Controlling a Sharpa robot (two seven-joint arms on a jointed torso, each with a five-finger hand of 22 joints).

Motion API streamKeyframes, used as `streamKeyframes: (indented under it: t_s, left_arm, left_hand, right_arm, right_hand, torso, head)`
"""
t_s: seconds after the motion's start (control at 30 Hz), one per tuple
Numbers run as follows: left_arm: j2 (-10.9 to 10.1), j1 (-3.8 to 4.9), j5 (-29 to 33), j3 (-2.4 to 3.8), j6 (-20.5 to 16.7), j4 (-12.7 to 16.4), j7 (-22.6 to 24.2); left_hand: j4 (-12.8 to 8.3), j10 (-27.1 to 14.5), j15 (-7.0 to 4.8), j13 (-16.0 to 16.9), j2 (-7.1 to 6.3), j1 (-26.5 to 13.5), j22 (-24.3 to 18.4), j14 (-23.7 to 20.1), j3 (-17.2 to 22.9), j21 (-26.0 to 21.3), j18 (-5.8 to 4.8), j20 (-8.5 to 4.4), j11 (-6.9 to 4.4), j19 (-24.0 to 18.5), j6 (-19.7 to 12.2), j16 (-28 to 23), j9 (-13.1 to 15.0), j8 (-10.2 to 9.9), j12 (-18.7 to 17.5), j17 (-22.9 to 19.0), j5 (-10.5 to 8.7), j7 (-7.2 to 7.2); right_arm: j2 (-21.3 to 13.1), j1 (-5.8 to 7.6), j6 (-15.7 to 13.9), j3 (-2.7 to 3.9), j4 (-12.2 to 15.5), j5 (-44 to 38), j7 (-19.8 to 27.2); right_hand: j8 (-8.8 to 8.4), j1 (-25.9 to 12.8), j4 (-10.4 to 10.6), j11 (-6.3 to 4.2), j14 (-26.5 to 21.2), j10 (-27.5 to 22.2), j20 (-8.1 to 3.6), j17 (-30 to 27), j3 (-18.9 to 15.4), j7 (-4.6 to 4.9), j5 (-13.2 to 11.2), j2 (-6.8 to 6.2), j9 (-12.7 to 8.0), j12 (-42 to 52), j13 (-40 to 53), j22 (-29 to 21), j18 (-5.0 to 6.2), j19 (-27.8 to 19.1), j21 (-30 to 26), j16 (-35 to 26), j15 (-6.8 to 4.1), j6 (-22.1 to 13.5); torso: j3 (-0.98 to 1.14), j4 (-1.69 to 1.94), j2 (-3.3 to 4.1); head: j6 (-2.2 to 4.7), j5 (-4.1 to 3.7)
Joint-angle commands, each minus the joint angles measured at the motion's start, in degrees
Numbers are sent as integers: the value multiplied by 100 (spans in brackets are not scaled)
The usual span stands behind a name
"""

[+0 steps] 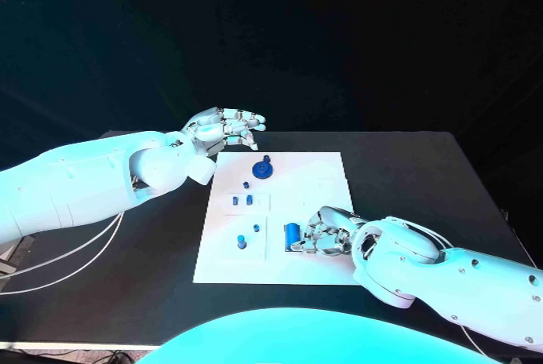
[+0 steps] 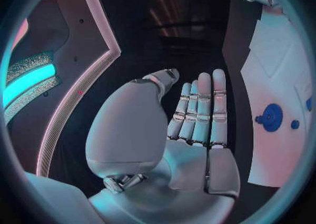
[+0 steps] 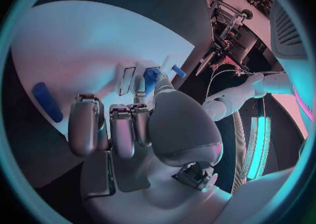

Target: Assemble the parts on the task board

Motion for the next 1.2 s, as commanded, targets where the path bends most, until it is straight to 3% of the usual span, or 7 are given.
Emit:
streamKeyframes:
  t_s: [0.03,0.1,0.6,0.8,0.97,1.07,1.2]
  left_arm:
    - [0,4,29,3,93,3,19]
    - [-3,4,28,3,97,4,17]
    - [-22,3,18,-1,117,-10,-10]
    - [-29,3,16,-2,112,0,9]
    - [-42,3,16,-2,104,15,35]
    - [-51,2,15,-2,104,28,56]
    - [-57,2,15,-2,146,39,117]
  left_hand:
    - [23,-41,-6,-5,36,5,-5,-27,-24,-19,27,-13,16,39,-31,-24,-9,34,32,-9,17,48]
    - [23,-41,-6,-5,36,5,-5,-27,-24,-19,27,-13,16,39,-31,-24,-9,34,32,-9,17,48]
    - [28,-42,-5,-7,38,1,-7,-27,-27,-24,27,-13,17,41,-32,-24,-10,35,34,-10,17,49]
    - [28,-42,-5,-7,38,1,-7,-27,-27,-24,27,-13,17,41,-32,-24,-10,35,34,-10,17,49]
    - [28,-42,-5,-7,38,1,-7,-27,-27,-24,27,-13,17,41,-32,-24,-10,35,34,-10,17,49]
    - [29,-44,-5,-9,36,1,-10,-28,-30,-30,27,-13,16,44,-34,-24,-12,36,37,-11,16,48]
    - [47,-43,-1,-10,10,-30,-18,-32,-58,-45,24,-9,16,44,-39,-24,-15,37,44,-12,11,47]
  right_arm:
    - [-7,3,-26,7,-18,-143,-10]
    - [-14,3,-7,7,-1,-144,3]
    - [-218,-18,18,7,266,-144,80]
    - [-515,-3,-235,12,441,-158,119]
    - [-890,75,-612,24,598,0,306]
    - [-1191,147,-872,29,698,211,502]
    - [-1515,215,-998,34,697,211,706]
  right_hand:
    - [-33,323,5,-48,555,221,-30,1220,47,-30,36,306,-7,31,954,1152,-81,188,20,37,-46,0]
    - [-34,313,9,-46,556,221,-30,1221,47,-28,30,288,-8,31,955,1152,-81,189,22,37,-46,2]
    - [-57,427,-9,-45,554,214,-34,1214,61,-27,12,-329,-48,5,950,1146,-78,179,1,34,-46,48]
    - [-60,403,11,-40,554,212,-33,1213,69,-20,12,-371,-54,1,947,1146,-78,179,2,33,-43,58]
    - [-206,338,14,24,544,125,-1,1168,183,61,18,-478,-131,-123,846,1123,-64,149,-93,17,5,-84]
    - [-439,305,15,133,538,93,72,1140,396,187,17,-603,-243,-160,824,1106,-54,122,-168,5,97,-262]
    - [-622,310,11,206,515,21,131,1034,586,269,15,-720,-322,-249,754,1065,-23,68,-344,-34,160,-362]
  torso:
    - [2,-5,4]
    - [2,-7,5]
    - [1,-11,0]
    - [-6,-14,-6]
    - [-10,-25,-12]
    - [-9,-29,-12]
    - [-3,-31,-14]
  head:
    - [0,7]
    - [0,12]
    - [0,21]
    - [0,27]
    - [0,20]
    - [0,8]
    - [0,-65]
